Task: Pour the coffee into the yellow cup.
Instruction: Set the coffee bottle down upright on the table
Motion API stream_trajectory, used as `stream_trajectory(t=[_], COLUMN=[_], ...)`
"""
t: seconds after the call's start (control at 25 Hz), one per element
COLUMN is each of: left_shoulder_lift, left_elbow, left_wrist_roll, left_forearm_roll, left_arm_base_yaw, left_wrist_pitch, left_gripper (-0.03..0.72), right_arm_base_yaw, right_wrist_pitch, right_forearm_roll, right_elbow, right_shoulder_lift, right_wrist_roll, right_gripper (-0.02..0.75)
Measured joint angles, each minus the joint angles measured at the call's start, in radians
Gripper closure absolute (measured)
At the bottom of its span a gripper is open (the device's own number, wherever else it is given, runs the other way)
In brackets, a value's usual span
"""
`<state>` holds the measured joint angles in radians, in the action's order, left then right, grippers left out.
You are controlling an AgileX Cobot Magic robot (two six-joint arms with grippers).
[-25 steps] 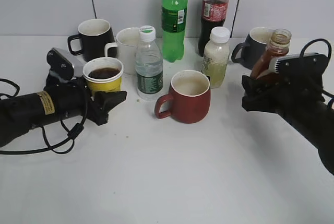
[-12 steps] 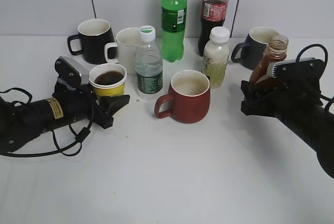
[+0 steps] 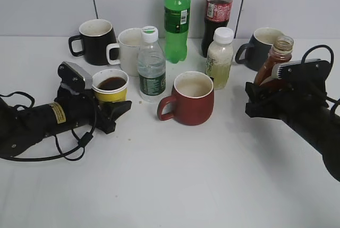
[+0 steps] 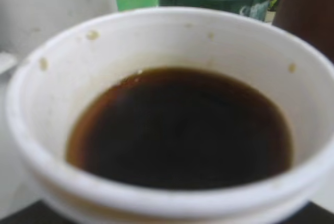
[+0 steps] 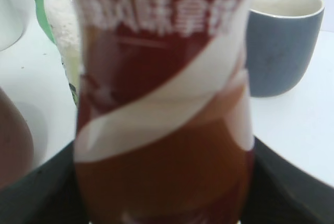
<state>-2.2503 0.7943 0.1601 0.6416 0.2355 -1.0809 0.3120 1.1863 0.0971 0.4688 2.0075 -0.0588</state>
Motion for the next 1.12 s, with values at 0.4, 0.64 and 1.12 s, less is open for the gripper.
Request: stream_trajectory(t=[0.4, 0.64, 1.12], left_shoulder_lift=[0.000, 0.000, 0.000], left_elbow=[0.000, 0.001, -0.008], left_wrist_roll=[0.000, 0.000, 0.000], left_forearm_roll=[-0.033, -0.034, -0.037], left_arm_base_yaw=[0.000, 0.000, 0.000], left_wrist_pitch=[0.009, 0.008, 0.007], left_gripper=[0.194, 0.159, 0.124], right_arm_base_yaw=[0.000, 0.000, 0.000], right_wrist_pitch=[0.000, 0.000, 0.001], right_forearm_roll=[0.000, 0.000, 0.000], right_elbow=[0.000, 0.000, 0.077], right_shoulder_lift=[0.000, 0.000, 0.100], right_wrist_roll=[-0.001, -0.001, -0.001], right_gripper=[0.234, 0.234, 0.234])
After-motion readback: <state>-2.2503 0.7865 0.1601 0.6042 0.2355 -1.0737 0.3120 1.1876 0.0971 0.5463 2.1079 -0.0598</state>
